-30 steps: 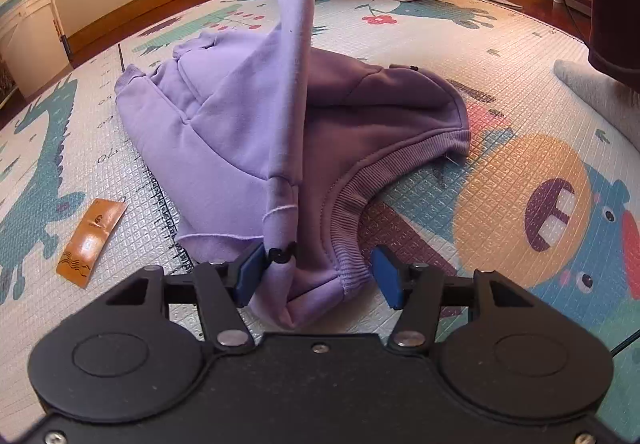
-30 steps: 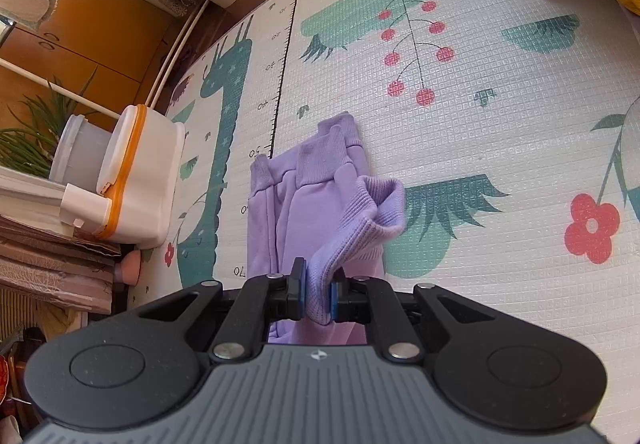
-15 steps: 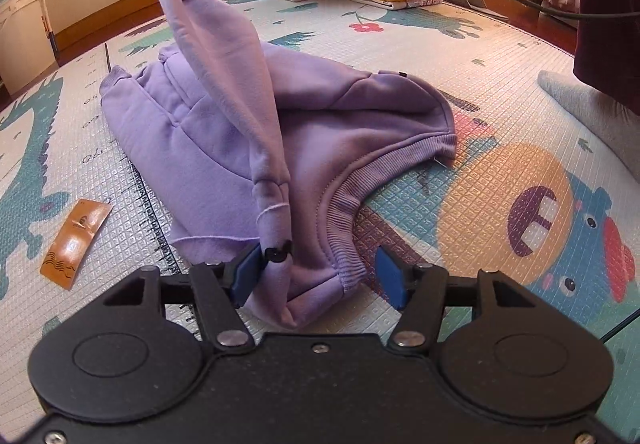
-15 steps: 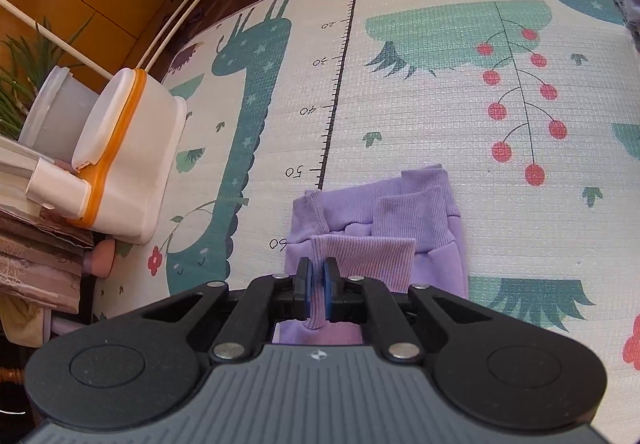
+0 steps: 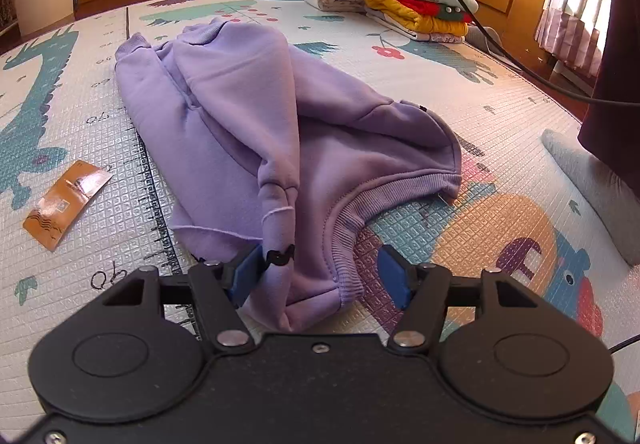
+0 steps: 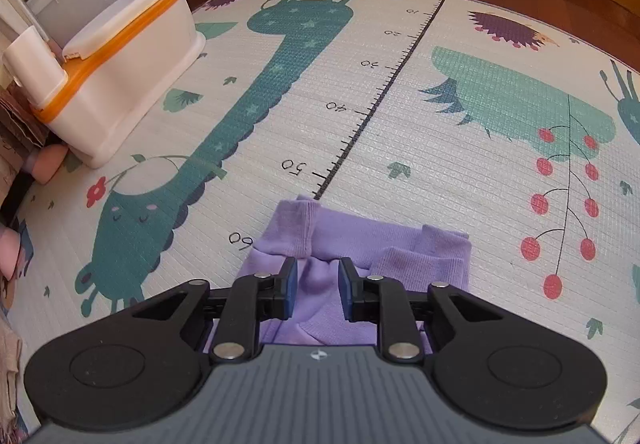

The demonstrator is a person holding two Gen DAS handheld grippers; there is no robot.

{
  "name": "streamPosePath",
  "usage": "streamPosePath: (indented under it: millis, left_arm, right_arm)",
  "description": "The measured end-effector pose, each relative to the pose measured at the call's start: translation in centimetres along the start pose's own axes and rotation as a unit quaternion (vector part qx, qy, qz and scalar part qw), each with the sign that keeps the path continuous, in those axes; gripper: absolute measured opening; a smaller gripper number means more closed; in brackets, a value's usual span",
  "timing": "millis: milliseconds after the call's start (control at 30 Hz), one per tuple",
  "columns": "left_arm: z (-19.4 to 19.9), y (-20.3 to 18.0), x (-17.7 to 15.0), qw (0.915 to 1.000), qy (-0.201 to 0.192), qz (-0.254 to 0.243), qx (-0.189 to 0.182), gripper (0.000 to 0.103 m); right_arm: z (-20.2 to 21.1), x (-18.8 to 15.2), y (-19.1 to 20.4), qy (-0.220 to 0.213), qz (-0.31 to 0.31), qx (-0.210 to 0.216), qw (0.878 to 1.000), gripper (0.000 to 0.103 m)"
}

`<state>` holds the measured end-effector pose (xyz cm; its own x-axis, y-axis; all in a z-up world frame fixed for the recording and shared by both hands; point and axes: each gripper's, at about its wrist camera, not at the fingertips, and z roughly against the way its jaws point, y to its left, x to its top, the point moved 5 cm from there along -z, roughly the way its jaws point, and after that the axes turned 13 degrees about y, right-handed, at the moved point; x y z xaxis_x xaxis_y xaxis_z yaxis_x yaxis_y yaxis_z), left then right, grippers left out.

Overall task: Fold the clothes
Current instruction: 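Open the right tool to release the cuff on the bundle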

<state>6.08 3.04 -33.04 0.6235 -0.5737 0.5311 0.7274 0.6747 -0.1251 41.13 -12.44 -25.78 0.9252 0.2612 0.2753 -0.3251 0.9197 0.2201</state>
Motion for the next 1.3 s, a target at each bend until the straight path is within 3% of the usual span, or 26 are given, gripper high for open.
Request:
streamPosePath:
  millis: [167, 400, 467, 500, 533, 800, 900, 1000, 1100, 1200, 1300]
  left_arm:
    - [-0.2, 0.0, 0.1, 1.0000, 0.001, -0.002, -0.003, 0.066]
    - [-0.3, -0.2, 0.1, 1.0000, 0.005, -0.006, -0.003, 0.070]
    - [-0.3, -0.2, 0.2, 1.0000, 0.007, -0.007, -0.003, 0.070]
    - [-0.4, -0.3, 0.2, 0.9999, 0.007, -0.007, -0.003, 0.071]
    - [-0.4, -0.3, 0.2, 0.9999, 0.008, -0.008, -0.004, 0.072]
    - [-0.6, -0.3, 0.1, 0.9999, 0.007, -0.005, -0.009, 0.077]
    - [-0.2, 1.1, 0.1, 0.9975, -0.001, 0.049, -0.050, 0.077]
    - [0.1, 2.7, 0.1, 0.9890, -0.009, 0.111, -0.097, 0.077]
    - [0.2, 4.3, -0.3, 0.9732, -0.017, 0.179, -0.143, 0.077]
    - [0.4, 5.9, -0.7, 0.9504, -0.025, 0.246, -0.189, 0.076]
    - [0.5, 7.4, -1.1, 0.9219, -0.032, 0.309, -0.232, 0.074]
  right_arm:
    - [-1.4, -3.3, -3.6, 0.007, -0.051, 0.014, 0.999, 0.034]
    - [-2.2, -5.5, -4.6, 0.000, -0.081, 0.066, 0.995, 0.036]
    - [-2.6, -5.8, -5.0, 0.002, -0.092, 0.076, 0.993, 0.034]
    - [-2.7, -5.9, -5.2, 0.002, -0.102, 0.083, 0.991, 0.028]
    - [-2.5, -6.0, -5.3, -0.007, -0.102, 0.092, 0.991, 0.014]
    - [2.4, -4.9, -2.9, -0.104, -0.035, 0.174, 0.979, 0.011]
    - [4.4, -3.3, -1.4, -0.131, -0.014, 0.208, 0.969, 0.011]
    - [4.4, -1.9, -0.4, -0.133, -0.001, 0.216, 0.967, 0.011]
    - [2.9, -1.0, 0.0, -0.128, -0.004, 0.212, 0.969, 0.011]
    - [0.9, -0.9, -0.4, -0.126, -0.027, 0.209, 0.969, 0.011]
    - [-0.8, -1.0, -0.8, -0.124, -0.041, 0.206, 0.970, 0.011]
